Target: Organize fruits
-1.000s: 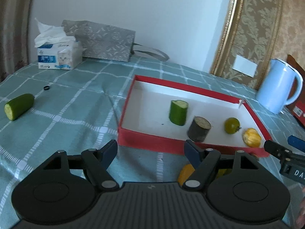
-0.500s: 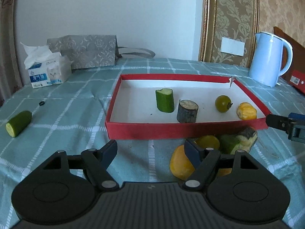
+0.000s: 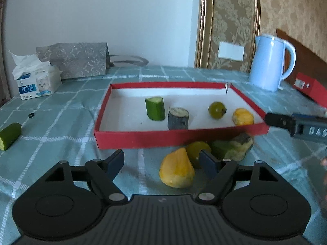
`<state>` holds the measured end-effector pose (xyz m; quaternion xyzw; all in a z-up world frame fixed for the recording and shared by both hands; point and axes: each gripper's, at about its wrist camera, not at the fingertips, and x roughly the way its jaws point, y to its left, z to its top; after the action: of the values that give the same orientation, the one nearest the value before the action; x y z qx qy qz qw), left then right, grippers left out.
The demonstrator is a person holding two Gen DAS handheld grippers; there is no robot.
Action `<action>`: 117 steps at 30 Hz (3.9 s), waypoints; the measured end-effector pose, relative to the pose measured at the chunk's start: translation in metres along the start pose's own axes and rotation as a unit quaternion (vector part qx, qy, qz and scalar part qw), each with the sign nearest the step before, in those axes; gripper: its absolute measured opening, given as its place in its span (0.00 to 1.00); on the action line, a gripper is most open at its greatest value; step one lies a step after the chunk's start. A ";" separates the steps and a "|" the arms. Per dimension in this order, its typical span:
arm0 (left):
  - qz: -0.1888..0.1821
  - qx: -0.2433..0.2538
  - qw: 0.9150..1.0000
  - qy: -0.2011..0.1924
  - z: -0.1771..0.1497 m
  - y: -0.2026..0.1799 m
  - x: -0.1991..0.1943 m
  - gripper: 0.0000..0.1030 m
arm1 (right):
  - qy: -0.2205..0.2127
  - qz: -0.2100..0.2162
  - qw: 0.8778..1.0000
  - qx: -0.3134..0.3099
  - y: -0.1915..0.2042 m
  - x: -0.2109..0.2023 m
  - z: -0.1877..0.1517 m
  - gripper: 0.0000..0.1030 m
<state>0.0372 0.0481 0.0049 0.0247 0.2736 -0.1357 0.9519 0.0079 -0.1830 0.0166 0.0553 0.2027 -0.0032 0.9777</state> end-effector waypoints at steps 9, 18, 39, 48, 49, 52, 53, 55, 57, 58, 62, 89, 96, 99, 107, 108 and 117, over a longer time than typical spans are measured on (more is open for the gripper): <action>0.010 0.007 0.999 0.041 -0.002 -0.003 0.015 0.78 | -0.004 0.005 1.000 0.004 0.001 -0.003 0.000 0.89; 0.000 0.025 0.998 0.056 -0.001 -0.011 0.019 0.54 | -0.003 0.008 1.000 0.005 0.002 -0.004 0.001 0.89; 0.016 -0.001 1.000 0.018 0.003 0.001 0.011 0.36 | 0.007 -0.004 1.000 0.015 -0.002 0.001 0.000 0.89; 0.027 -0.029 0.999 0.010 0.003 0.019 0.004 0.36 | 0.014 -0.004 1.000 0.005 -0.010 -0.005 -0.007 0.89; 0.026 -0.033 0.999 0.010 0.003 0.020 0.004 0.36 | 0.014 -0.003 1.000 0.001 -0.010 -0.007 -0.008 0.89; 0.024 -0.038 0.999 0.010 0.003 0.023 0.004 0.36 | 0.014 0.003 1.000 -0.009 -0.008 -0.011 -0.011 0.89; 0.024 -0.039 0.999 0.011 0.003 0.023 0.004 0.36 | 0.013 0.005 1.000 -0.012 -0.007 -0.013 -0.012 0.89; 0.022 -0.042 0.999 0.010 0.004 0.024 0.004 0.36 | 0.011 0.009 1.000 -0.017 -0.005 -0.016 -0.014 0.89; 0.020 -0.043 0.999 0.009 0.004 0.025 0.003 0.36 | 0.015 0.012 0.999 -0.028 -0.002 -0.017 -0.017 0.87; 0.019 -0.045 0.999 0.009 0.004 0.026 0.003 0.36 | 0.020 0.012 0.999 -0.038 0.000 -0.016 -0.018 0.86; 0.014 -0.051 0.999 0.008 0.004 0.028 0.003 0.36 | 0.048 0.045 0.996 -0.057 0.010 -0.013 -0.021 0.83; -0.001 -0.083 0.997 0.001 0.007 0.039 -0.002 0.36 | 0.114 0.161 0.974 -0.114 0.092 0.018 -0.031 0.36; 0.000 -0.086 0.996 0.003 0.006 0.040 -0.001 0.36 | 0.106 0.152 0.975 -0.120 0.093 0.016 -0.032 0.29; 0.003 -0.081 0.997 0.003 0.007 0.038 -0.001 0.36 | 0.098 0.149 0.978 -0.111 0.088 0.012 -0.032 0.29; 0.012 -0.072 0.997 0.006 0.006 0.036 0.002 0.36 | 0.050 0.126 0.988 -0.076 0.065 -0.006 -0.024 0.29; 0.014 -0.070 0.997 0.005 0.006 0.035 0.002 0.36 | 0.044 0.122 0.989 -0.069 0.061 -0.008 -0.023 0.29; 0.041 -0.056 0.998 0.003 0.007 0.029 0.003 0.36 | 0.032 0.091 0.995 -0.010 0.028 -0.008 -0.015 0.29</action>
<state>0.0517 0.0747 0.0086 -0.0171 0.2822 -0.0809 0.9558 -0.0047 -0.1534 0.0088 0.0643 0.2284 0.0894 0.9673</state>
